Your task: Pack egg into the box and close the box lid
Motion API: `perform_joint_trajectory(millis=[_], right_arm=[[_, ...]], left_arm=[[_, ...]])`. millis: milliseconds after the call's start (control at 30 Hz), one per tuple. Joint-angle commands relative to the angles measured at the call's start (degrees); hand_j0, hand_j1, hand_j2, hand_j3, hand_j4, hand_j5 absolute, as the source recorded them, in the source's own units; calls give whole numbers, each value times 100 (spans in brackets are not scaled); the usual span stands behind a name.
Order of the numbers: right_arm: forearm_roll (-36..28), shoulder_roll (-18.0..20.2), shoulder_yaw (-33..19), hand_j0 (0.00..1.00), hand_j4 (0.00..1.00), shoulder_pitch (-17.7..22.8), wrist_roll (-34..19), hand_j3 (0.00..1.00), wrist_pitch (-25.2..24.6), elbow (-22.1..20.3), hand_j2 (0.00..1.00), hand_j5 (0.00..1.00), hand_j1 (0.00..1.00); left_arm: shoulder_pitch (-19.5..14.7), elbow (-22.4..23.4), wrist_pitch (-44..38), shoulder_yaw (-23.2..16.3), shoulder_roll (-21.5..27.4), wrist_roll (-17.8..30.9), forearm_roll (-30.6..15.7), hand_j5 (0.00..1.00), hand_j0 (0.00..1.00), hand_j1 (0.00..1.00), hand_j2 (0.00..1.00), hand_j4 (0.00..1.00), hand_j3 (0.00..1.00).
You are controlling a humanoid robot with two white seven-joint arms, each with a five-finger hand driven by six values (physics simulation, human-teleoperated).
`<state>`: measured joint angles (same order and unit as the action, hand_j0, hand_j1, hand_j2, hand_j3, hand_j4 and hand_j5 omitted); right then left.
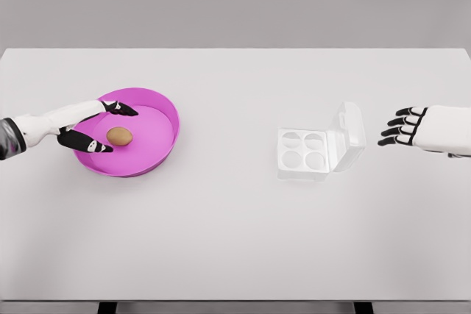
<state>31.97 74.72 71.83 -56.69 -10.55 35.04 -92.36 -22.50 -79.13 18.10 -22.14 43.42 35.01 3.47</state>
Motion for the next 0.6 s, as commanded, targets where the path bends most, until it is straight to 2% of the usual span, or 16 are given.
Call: perform_joint_trajectory(millis=[0, 133, 233, 467, 567], right_arm=[[-24, -1, -20, 100, 100, 0, 1, 100, -4, 16, 100, 100, 100], [-24, 8, -29, 100, 100, 0, 1, 100, -4, 25, 100, 100, 100], [-24, 8, -29, 100, 100, 0, 1, 100, -4, 42, 100, 100, 100], [-41, 17, -29, 100, 100, 0, 10, 100, -4, 95, 100, 100, 100], [-41, 8, -29, 100, 100, 0, 10, 100, -4, 95, 100, 100, 100]], left_arm=[[0, 3, -8, 8, -9, -1, 22, 81, 81, 81, 81, 81, 81], [9, 64, -8, -1, -35, -1, 31, 81, 81, 81, 81, 81, 81], [9, 109, -8, 25, -184, -1, 277, 81, 81, 81, 81, 81, 81], [0, 196, -8, 16, -202, -1, 321, 81, 81, 81, 81, 81, 81], [0, 205, -8, 87, -334, -1, 558, 81, 81, 81, 81, 81, 81]])
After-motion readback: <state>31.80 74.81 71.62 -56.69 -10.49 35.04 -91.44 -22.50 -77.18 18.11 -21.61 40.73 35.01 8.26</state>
